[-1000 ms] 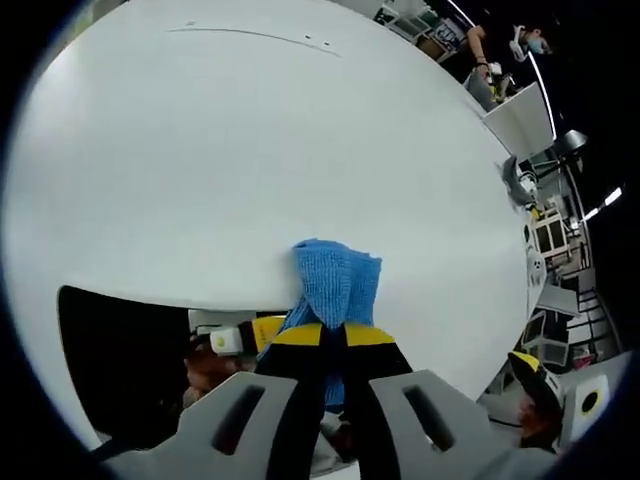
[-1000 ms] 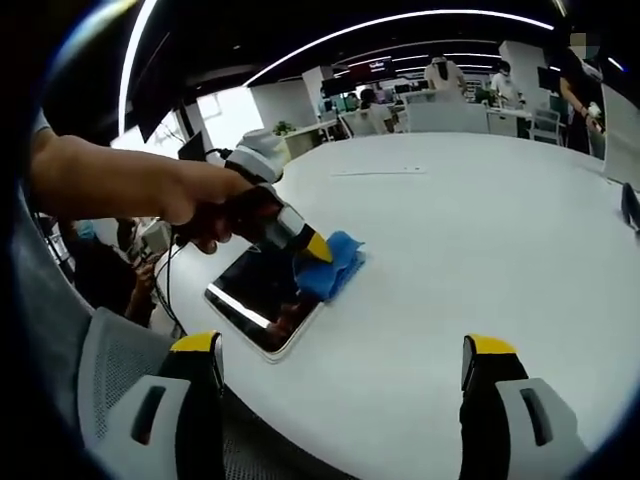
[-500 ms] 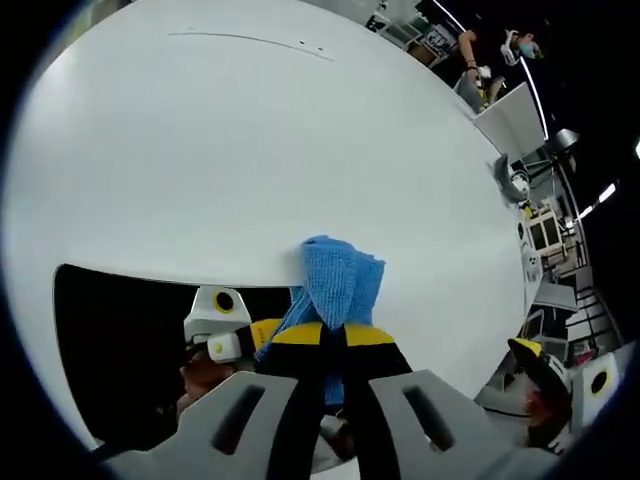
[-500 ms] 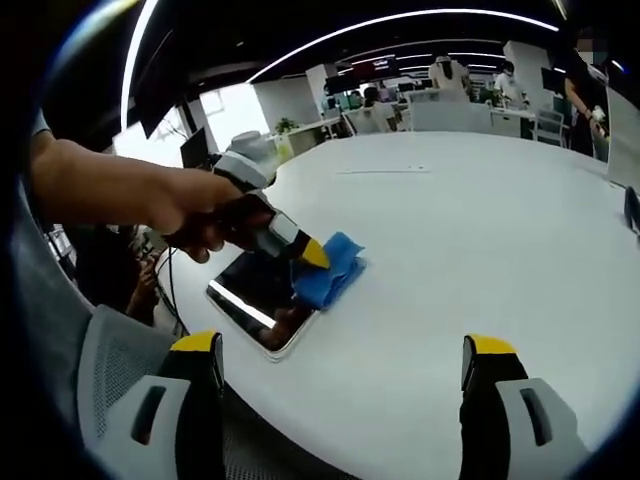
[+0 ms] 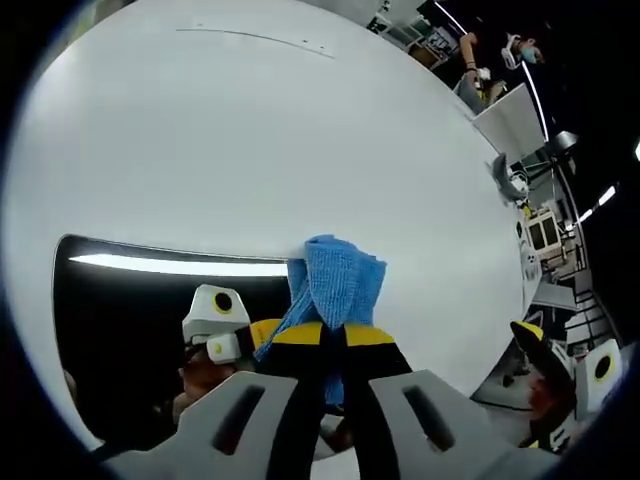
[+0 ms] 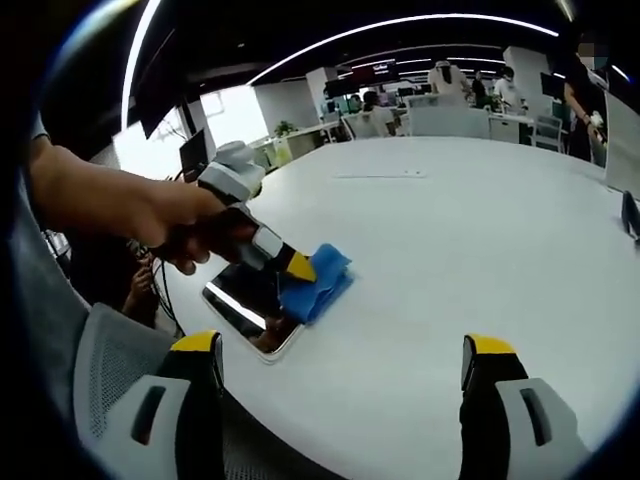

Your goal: Wipe the mirror surface with the cleaning cloth until all visible marks leave the cleaned area.

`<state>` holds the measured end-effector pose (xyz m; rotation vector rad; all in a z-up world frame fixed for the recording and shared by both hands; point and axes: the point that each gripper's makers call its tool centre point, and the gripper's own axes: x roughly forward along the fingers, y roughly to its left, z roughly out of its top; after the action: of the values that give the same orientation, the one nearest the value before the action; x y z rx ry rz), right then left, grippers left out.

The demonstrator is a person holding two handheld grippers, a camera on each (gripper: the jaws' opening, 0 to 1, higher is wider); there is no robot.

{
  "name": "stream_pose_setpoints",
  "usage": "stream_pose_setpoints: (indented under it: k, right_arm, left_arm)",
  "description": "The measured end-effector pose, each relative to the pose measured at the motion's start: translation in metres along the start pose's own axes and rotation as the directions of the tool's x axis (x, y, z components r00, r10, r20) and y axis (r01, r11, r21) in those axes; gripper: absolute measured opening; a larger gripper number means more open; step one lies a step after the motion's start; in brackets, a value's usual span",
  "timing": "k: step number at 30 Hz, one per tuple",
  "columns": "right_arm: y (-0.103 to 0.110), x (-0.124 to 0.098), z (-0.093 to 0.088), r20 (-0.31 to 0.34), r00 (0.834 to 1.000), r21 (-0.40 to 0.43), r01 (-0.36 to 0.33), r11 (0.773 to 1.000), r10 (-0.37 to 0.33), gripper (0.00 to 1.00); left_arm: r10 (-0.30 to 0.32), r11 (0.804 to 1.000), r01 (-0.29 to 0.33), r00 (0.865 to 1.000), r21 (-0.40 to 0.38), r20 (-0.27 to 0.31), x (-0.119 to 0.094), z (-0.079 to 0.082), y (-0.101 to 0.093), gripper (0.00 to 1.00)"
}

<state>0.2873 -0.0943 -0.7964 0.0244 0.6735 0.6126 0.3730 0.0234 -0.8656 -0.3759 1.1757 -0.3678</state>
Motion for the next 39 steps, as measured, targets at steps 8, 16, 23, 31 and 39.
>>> stream_pose_setpoints:
  k: [8,16,23,31,39]
  right_arm:
    - [0.002,0.003,-0.007,-0.035,0.999,-0.023,0.009,1.000,-0.010,0.97]
    - [0.001,0.000,0.000,-0.001,1.000,0.043,0.008,0.999,-0.008,0.98]
    - [0.001,-0.002,0.000,0.011,1.000,0.053,0.007,0.999,-0.008,0.98]
    - [0.002,-0.002,-0.002,0.004,1.000,0.054,0.002,0.999,-0.002,0.98]
    - [0.004,0.000,0.001,0.010,1.000,0.049,-0.001,0.999,0.001,0.97]
  left_arm:
    - [-0.007,1.000,0.007,1.000,-0.009,0.005,-0.003,-0.006,0.002,0.02]
    - [0.000,1.000,0.000,1.000,-0.010,-0.001,-0.003,-0.007,0.001,0.02]
    - [0.015,1.000,-0.015,1.000,-0.017,-0.005,-0.006,-0.014,0.001,0.02]
    - [0.019,1.000,-0.019,1.000,0.010,0.018,-0.008,-0.016,0.002,0.02]
    - [0.020,0.998,-0.022,0.999,0.064,0.031,-0.008,-0.016,0.002,0.02]
